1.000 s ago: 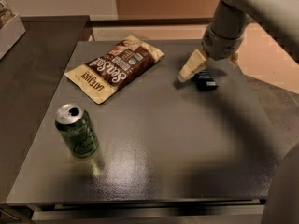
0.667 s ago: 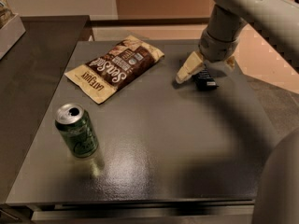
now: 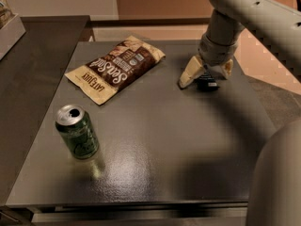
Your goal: Pick rxbar blueberry
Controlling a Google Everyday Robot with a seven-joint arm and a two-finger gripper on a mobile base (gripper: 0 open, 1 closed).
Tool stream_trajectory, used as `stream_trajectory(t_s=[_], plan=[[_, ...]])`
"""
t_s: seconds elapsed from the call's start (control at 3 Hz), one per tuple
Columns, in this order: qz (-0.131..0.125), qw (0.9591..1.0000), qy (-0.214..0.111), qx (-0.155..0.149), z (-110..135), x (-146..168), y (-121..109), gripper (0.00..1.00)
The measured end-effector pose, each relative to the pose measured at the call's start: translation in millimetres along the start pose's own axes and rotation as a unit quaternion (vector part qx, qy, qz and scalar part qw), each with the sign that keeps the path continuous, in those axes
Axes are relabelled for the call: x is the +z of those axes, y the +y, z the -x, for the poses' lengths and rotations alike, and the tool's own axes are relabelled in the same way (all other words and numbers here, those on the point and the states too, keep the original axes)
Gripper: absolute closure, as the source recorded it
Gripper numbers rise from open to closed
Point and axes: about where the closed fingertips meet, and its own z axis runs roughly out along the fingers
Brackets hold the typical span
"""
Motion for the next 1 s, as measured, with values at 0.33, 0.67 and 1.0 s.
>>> stream_trajectory(t_s=[0.33, 0.67, 1.0], plan=[[0.002, 1.0, 0.003, 0.001, -1, 3, -1, 0.39], [0.002, 1.0, 0.003, 0.001, -1, 0, -1, 0.63], [0.002, 1.0, 0.003, 0.001, 0, -8, -1, 0.85]])
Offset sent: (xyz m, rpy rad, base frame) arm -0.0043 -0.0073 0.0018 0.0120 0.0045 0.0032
